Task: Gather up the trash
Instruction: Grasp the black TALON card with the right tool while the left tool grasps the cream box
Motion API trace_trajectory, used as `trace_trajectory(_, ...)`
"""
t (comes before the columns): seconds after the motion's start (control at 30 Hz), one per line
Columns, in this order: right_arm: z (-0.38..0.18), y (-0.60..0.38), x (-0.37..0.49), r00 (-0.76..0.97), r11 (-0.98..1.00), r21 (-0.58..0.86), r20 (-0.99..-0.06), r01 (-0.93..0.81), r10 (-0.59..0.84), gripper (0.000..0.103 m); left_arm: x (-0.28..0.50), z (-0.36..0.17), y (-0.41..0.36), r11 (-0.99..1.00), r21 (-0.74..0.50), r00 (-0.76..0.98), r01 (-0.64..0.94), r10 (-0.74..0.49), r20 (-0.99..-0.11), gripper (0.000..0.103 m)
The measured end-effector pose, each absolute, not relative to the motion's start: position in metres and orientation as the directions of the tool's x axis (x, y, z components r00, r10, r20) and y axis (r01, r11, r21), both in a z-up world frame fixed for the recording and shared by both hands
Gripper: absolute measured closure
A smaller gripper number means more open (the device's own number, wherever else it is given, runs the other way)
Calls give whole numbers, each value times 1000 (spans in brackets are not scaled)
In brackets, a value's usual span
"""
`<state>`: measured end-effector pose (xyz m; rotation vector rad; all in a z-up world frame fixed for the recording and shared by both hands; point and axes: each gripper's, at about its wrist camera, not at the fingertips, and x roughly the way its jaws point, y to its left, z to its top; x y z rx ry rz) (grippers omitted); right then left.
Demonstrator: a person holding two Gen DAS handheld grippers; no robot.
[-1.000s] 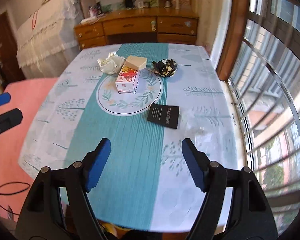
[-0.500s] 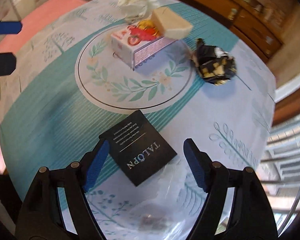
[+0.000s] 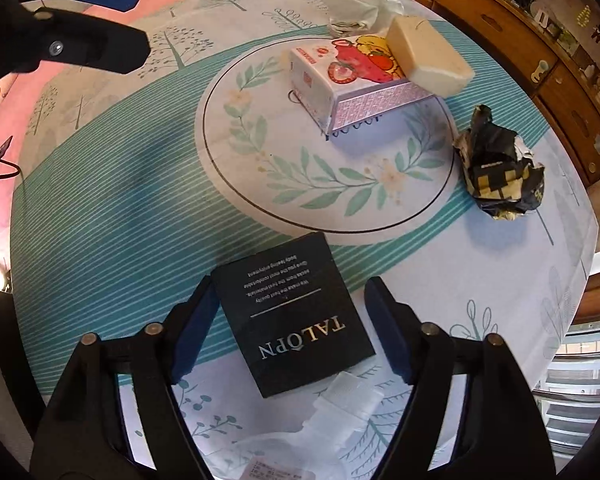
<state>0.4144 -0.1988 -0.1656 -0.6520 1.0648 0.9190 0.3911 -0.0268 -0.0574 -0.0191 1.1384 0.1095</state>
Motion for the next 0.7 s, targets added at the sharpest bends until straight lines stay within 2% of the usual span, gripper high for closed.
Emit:
trace_trajectory(0.27, -155, -223, 440, 229, 618, 22, -918, -786, 324, 48, 426, -43, -40, 998, 23, 440, -53, 44, -897, 8)
trace_trajectory(0.5, -147, -265, 479, 268, 827, 145, -903, -543, 334, 48, 484, -41, -67, 999, 45, 456, 7, 36, -889, 8)
trace_trajectory(0.7, -144, -292, 501, 306, 892, 183, -895, -414, 325, 48, 534, -57, -86, 999, 42, 425, -8, 41, -904, 8)
